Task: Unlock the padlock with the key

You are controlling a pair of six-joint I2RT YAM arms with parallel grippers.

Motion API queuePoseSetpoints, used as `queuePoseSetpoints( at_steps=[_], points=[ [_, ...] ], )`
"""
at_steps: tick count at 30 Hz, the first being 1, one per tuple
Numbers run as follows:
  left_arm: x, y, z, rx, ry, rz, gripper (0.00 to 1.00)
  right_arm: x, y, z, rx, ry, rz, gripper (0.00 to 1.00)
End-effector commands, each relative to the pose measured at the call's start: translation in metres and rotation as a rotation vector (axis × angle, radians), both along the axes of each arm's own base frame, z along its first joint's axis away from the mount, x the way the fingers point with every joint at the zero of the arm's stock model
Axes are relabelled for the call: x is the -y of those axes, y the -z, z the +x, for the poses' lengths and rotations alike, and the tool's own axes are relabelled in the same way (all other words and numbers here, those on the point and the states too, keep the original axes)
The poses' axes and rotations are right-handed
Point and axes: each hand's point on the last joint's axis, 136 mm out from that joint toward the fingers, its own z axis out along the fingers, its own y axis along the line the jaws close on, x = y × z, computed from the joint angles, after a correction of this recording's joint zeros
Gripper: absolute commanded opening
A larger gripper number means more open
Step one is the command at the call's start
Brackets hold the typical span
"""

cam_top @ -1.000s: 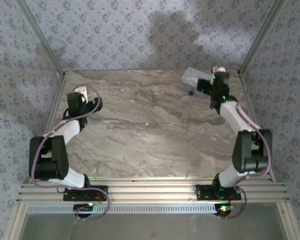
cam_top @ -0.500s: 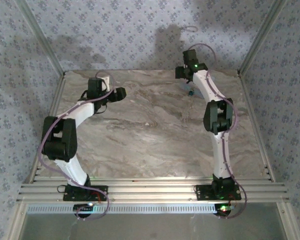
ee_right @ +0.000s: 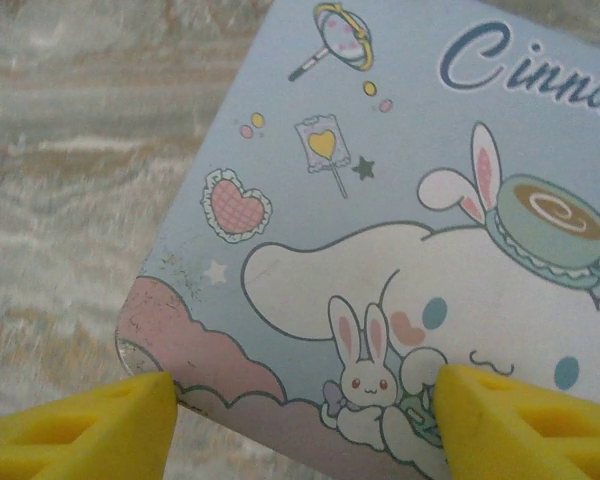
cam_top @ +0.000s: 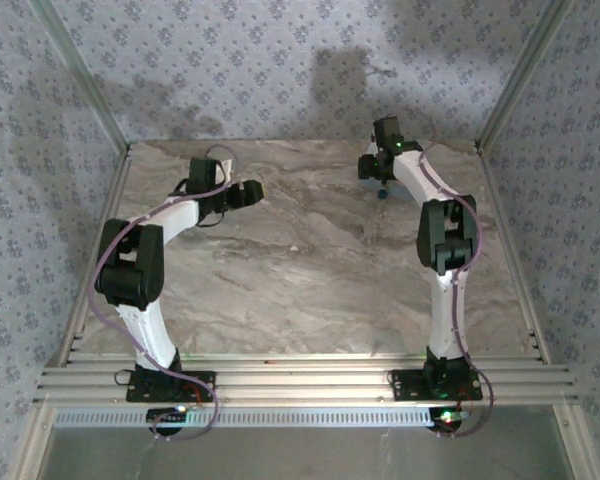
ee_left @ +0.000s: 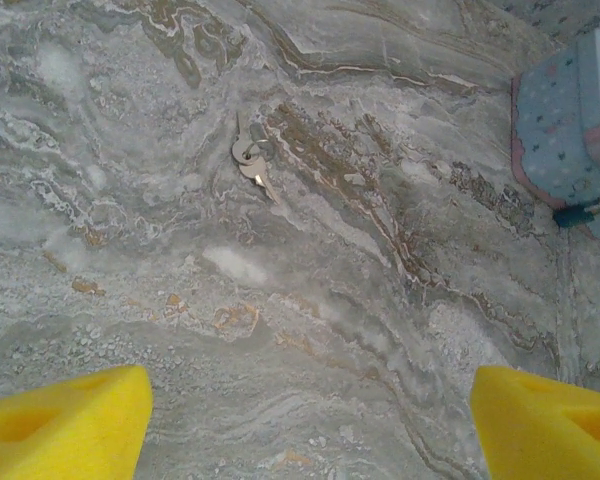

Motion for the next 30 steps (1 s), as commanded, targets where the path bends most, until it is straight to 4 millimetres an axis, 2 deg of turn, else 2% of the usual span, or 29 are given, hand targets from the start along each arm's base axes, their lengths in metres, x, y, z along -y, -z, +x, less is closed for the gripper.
queuePoseSetpoints(
  at_steps=[1,4,6,10,13,16,20,23,25,27,30],
  points=[
    [0.006,-0.006,-0.012,-0.018,0.026,-0.023,0.83,-0.016,0.022,-0.045,-0.118,-0.093,0.004,0.69],
    [0.006,-0.009,-0.019,-0.026,0.029,-0.029,0.83,-0.026,0.023,-0.074,-0.15,-0.131,0.011,0.69],
    [0.006,-0.011,-0.025,-0.034,0.03,-0.033,0.83,-0.039,0.025,-0.1,-0.181,-0.163,0.035,0.68],
    [0.007,-0.016,-0.038,-0.045,0.035,-0.032,0.83,-0.082,0.022,-0.15,-0.186,-0.264,0.067,0.68],
    [0.008,-0.018,-0.05,-0.054,0.039,-0.032,0.83,-0.114,0.008,-0.186,-0.166,-0.351,0.036,0.71],
    [0.014,-0.018,-0.062,-0.071,0.047,-0.04,0.82,-0.127,-0.021,-0.204,-0.115,-0.348,0.034,0.74],
    [0.03,-0.018,-0.08,-0.09,0.09,-0.037,0.81,-0.115,-0.062,-0.215,-0.054,-0.255,0.114,0.78],
    [0.045,-0.016,-0.092,-0.102,0.125,-0.036,0.79,-0.094,-0.076,-0.218,-0.019,-0.157,0.175,0.8],
    [0.056,-0.013,-0.098,-0.11,0.148,-0.04,0.77,-0.077,-0.073,-0.223,-0.03,-0.08,0.219,0.8],
    [0.069,-0.011,-0.103,-0.117,0.183,-0.048,0.74,-0.058,-0.056,-0.228,-0.063,0.019,0.284,0.8],
    [0.091,-0.007,-0.107,-0.14,0.245,-0.065,0.69,-0.041,-0.033,-0.235,-0.1,0.123,0.389,0.79]
  ],
)
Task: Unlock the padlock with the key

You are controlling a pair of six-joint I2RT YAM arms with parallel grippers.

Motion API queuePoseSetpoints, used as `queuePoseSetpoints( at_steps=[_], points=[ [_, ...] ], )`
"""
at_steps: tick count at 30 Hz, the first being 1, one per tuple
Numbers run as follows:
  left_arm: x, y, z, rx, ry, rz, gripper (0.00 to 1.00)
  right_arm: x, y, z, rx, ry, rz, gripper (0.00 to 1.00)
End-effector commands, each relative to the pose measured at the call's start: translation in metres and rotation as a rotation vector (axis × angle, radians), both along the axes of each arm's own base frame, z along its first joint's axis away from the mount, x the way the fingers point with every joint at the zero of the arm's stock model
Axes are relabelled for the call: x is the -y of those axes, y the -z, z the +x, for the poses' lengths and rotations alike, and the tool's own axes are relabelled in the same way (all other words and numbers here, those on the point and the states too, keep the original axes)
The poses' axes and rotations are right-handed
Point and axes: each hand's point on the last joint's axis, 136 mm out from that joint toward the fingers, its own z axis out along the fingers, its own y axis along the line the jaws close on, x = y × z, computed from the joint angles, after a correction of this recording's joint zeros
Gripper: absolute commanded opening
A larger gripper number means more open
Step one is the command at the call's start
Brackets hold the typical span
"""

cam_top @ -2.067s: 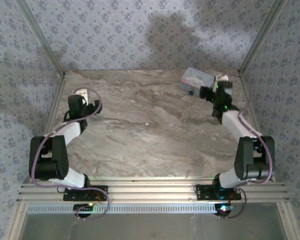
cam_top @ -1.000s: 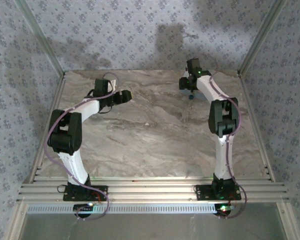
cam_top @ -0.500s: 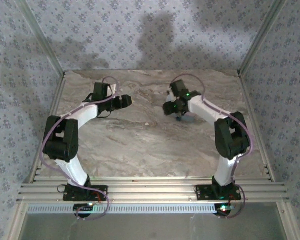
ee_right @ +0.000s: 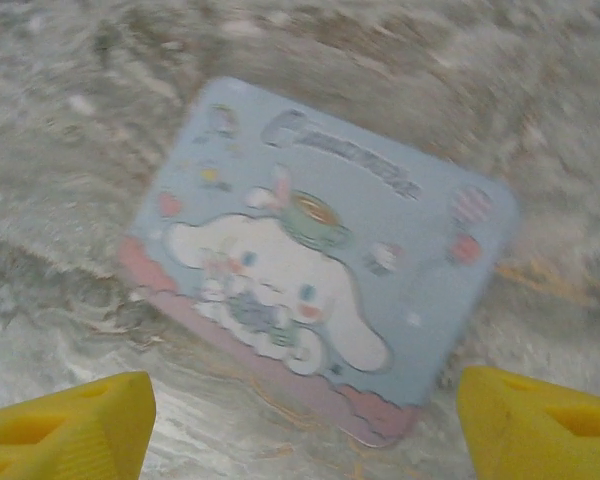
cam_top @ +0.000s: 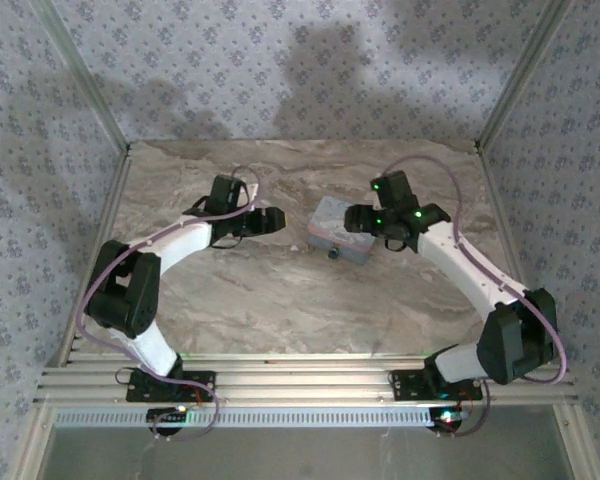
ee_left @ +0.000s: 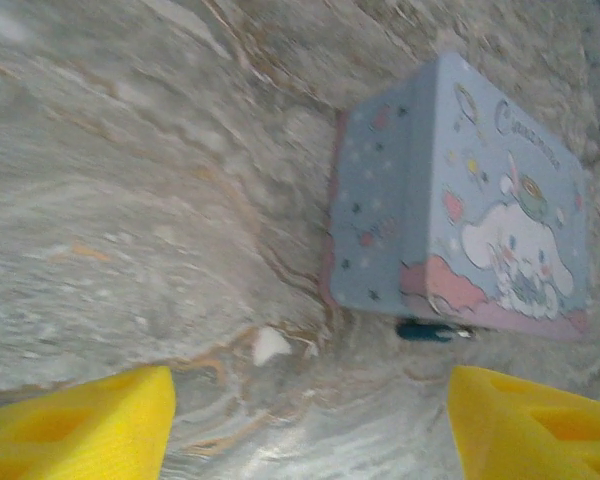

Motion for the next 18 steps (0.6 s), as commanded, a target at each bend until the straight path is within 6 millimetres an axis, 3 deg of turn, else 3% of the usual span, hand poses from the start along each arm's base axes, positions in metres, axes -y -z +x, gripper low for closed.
queuePoseSetpoints(
  at_steps=[1,5,8,18],
  points=[
    [0.026,-0.002,-0.005,-0.031,0.077,-0.04,0.67,0.01,0.04,-0.017,-0.131,0.131,0.141,0.79],
    [0.054,0.001,-0.003,-0.056,0.156,-0.068,0.59,0.009,0.066,-0.029,-0.19,0.179,0.208,0.78],
    [0.072,0.004,0.002,-0.074,0.2,-0.074,0.55,0.007,0.073,-0.028,-0.216,0.173,0.226,0.76],
    [0.113,0.019,0.017,-0.128,0.268,-0.11,0.49,0.01,0.088,0.013,-0.278,0.155,0.273,0.67]
  ],
)
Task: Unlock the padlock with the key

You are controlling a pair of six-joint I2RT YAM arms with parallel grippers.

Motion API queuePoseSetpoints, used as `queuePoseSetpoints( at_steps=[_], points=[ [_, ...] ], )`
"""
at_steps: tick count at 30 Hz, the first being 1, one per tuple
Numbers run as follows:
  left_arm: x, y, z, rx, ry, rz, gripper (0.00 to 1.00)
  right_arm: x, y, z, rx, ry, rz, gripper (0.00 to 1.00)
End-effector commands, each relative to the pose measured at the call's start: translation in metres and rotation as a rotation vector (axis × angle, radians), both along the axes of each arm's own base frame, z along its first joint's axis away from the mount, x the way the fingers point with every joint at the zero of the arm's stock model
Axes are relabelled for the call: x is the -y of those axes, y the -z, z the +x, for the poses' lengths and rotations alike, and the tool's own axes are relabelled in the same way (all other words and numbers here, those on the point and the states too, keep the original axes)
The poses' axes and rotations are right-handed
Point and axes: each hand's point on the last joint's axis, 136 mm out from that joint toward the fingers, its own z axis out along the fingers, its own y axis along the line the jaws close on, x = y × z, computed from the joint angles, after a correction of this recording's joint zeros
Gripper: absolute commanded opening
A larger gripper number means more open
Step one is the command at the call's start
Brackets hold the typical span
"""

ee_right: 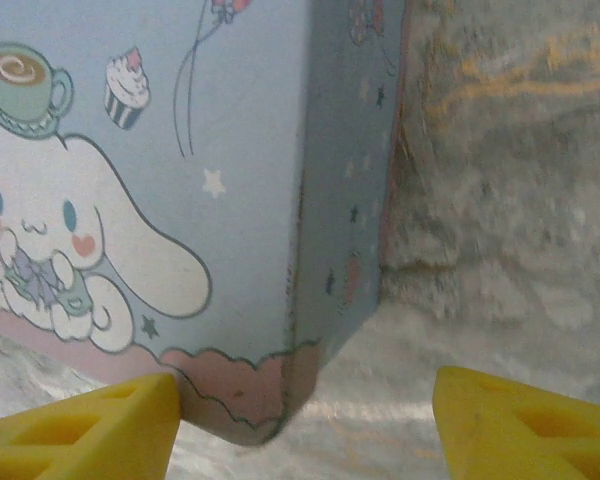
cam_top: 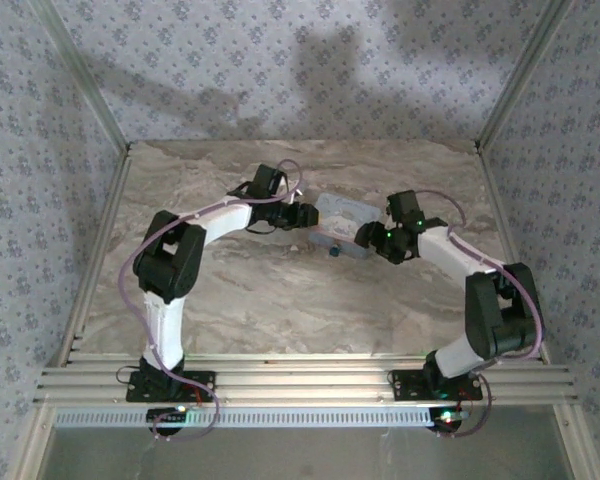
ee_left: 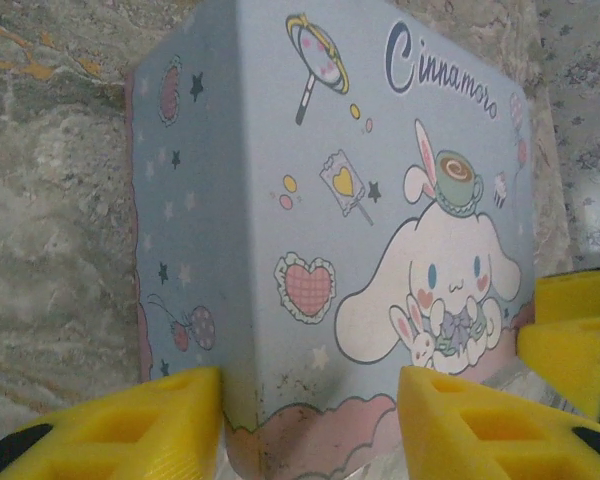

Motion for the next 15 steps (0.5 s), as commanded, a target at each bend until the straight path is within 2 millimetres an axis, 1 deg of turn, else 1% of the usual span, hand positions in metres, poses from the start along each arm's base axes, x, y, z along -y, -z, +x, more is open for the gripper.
queuePoseSetpoints(
  at_steps=[1,6,7,10,15],
  points=[
    [0.018,-0.005,-0.004,-0.03,0.057,-0.037,0.48,-0.006,0.0,0.021,-0.008,-0.019,0.047,0.66],
    [0.025,-0.003,0.004,-0.038,0.064,-0.039,0.48,-0.014,0.001,0.052,-0.016,-0.089,0.053,0.64],
    [0.026,-0.003,0.007,-0.037,0.065,-0.035,0.48,-0.017,-0.005,0.063,-0.001,-0.096,0.058,0.63],
    [0.029,-0.006,0.015,-0.033,0.067,-0.031,0.48,-0.023,-0.006,0.082,0.009,-0.113,0.079,0.62],
    [0.028,-0.012,0.026,-0.024,0.067,-0.026,0.48,-0.034,-0.006,0.104,0.006,-0.142,0.117,0.6]
  ],
)
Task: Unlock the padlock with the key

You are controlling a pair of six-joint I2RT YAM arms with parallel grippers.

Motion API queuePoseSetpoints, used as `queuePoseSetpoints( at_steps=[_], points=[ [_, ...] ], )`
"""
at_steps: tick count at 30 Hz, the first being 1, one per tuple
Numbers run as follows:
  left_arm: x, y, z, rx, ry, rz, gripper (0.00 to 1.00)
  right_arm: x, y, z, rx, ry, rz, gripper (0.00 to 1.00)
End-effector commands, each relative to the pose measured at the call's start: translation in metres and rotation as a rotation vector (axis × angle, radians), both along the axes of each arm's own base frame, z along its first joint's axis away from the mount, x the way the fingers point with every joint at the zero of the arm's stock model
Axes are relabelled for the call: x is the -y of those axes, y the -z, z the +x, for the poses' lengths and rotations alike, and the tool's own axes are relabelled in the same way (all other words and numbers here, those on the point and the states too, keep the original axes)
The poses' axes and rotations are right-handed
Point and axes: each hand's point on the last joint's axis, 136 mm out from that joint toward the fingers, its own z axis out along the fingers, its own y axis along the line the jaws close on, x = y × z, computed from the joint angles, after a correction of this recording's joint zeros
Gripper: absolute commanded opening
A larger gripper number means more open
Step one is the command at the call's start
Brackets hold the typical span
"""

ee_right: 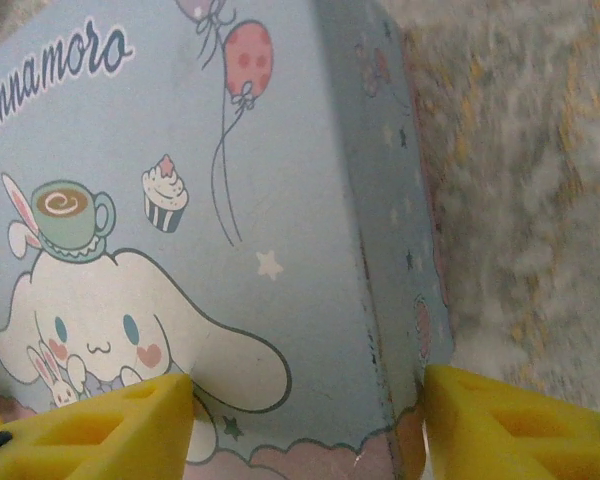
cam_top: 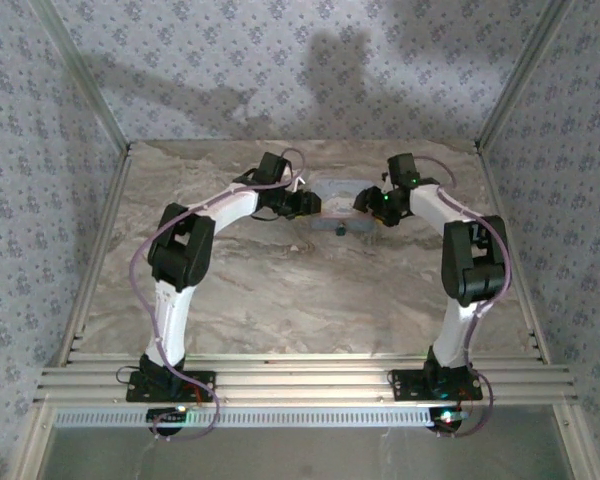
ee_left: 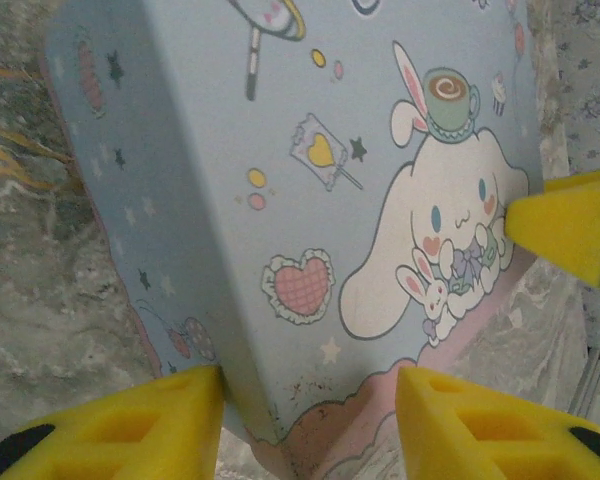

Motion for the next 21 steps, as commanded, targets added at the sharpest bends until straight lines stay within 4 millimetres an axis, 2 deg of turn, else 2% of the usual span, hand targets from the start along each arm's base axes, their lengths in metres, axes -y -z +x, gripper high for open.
queuePoseSetpoints(
  at_steps=[1,8,10,15,21],
  points=[
    [0.02,-0.014,-0.011,-0.006,0.087,-0.045,0.48,-0.033,-0.002,0.002,-0.021,-0.098,0.094,0.59],
    [0.007,-0.013,-0.007,-0.004,0.061,-0.022,0.5,-0.049,-0.008,-0.002,-0.014,-0.126,0.095,0.6],
    [0.0,-0.014,-0.005,-0.003,0.046,-0.015,0.52,-0.05,-0.013,-0.006,-0.008,-0.132,0.081,0.63],
    [-0.021,-0.024,-0.003,0.023,0.004,0.017,0.55,-0.036,-0.034,-0.013,0.019,-0.119,0.036,0.72],
    [-0.052,-0.041,-0.002,0.071,-0.05,0.058,0.58,-0.009,-0.074,-0.021,0.092,-0.073,-0.009,0.77]
  ],
)
